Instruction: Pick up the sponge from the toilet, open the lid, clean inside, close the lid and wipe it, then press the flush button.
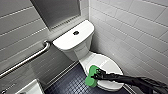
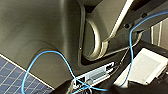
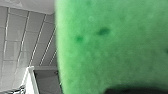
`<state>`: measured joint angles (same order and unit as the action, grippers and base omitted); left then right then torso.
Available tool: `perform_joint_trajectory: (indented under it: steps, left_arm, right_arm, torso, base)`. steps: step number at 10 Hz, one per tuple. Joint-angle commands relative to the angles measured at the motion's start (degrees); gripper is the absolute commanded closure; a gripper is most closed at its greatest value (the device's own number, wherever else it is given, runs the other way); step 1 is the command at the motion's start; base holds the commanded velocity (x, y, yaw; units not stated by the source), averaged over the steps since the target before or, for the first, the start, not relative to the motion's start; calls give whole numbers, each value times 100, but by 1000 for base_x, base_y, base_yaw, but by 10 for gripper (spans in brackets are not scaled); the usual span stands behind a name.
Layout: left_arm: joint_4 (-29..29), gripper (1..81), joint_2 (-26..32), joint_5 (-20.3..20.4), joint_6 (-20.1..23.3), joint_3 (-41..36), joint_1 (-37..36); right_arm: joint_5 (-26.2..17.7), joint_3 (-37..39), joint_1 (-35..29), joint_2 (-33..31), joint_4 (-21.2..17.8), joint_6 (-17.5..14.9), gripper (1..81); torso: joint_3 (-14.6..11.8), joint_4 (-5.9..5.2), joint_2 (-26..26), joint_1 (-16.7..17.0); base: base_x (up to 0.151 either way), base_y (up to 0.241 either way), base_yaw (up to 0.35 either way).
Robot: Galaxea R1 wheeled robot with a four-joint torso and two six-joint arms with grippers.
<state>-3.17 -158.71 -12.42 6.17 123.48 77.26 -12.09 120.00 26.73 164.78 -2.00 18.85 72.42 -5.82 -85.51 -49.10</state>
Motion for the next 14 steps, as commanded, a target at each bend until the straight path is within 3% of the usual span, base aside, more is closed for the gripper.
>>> perform_joint_trajectory:
  steps: [1, 5, 14]
  left_arm:
    - [53, 10, 76, -551, 34, -87, 136]
    - [18, 10, 49, -542, 34, -104, 136]
    - [-43, 10, 67, -568, 42, -96, 118]
  right_arm:
    - [-453, -809, -208, -624, 94, 22, 811]
    - [-267, -2193, 56, -2096, 51, 67, 811]
    - [506, -3388, 1629, -4697, 68, 67, 811]
  torso:
    - [0, 0, 0, 0]
    - [0, 0, 0, 0]
    - [0, 0, 0, 0]
  base:
    - [0, 0, 0]
    - [0, 0, 0]
    - [0, 0, 0]
